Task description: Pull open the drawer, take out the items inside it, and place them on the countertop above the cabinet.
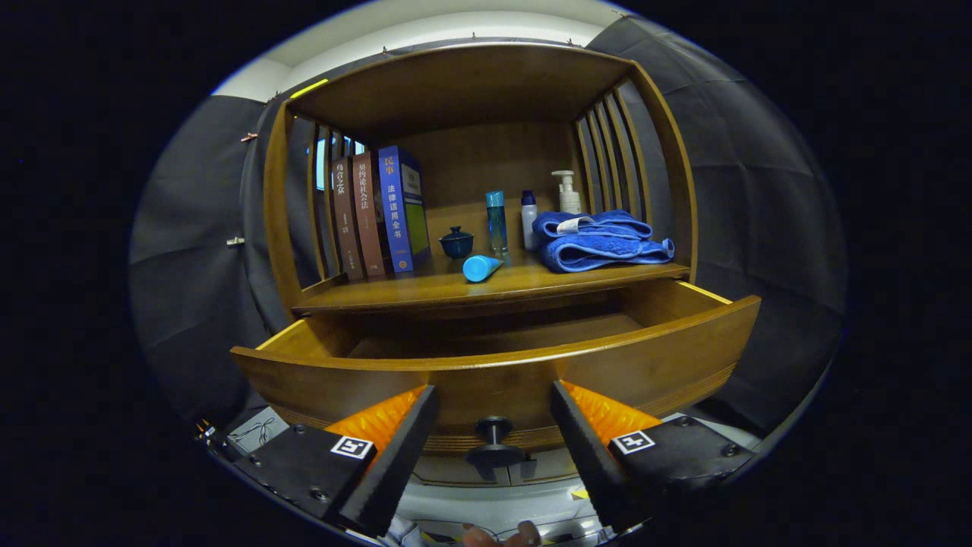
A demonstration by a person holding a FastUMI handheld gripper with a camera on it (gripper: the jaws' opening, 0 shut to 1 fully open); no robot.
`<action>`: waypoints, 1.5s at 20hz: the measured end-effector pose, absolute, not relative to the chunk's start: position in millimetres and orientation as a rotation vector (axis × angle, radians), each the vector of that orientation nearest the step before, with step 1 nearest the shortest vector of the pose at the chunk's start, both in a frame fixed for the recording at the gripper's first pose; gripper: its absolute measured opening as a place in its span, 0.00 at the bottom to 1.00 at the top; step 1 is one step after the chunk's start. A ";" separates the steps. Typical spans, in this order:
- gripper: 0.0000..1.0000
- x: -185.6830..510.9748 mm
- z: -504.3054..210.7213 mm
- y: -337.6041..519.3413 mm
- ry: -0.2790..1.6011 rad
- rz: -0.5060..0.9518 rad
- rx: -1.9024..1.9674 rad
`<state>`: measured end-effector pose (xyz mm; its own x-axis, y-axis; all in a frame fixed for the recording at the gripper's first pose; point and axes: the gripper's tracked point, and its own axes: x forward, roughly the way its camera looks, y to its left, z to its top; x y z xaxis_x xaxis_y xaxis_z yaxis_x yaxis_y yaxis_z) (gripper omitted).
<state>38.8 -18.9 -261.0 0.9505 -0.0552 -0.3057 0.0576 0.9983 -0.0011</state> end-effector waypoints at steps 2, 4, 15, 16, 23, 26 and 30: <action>0.98 55.5 -260.8 -19.2 0.308 -0.055 0.013; 0.98 70.1 -262.6 -20.5 0.307 -0.055 0.011; 0.98 132.5 -269.5 -23.1 0.314 -0.060 0.019; 0.98 133.1 -268.9 -24.4 0.313 -0.064 0.016; 0.96 134.2 -270.5 -24.1 0.314 -0.070 0.020; 0.97 132.2 -269.7 -18.0 0.334 -0.038 0.043; 0.99 125.6 -252.6 -15.0 0.314 -0.022 0.031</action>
<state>125.6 -15.0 -252.6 0.9508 -0.0164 -0.3095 0.0259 0.9993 0.0268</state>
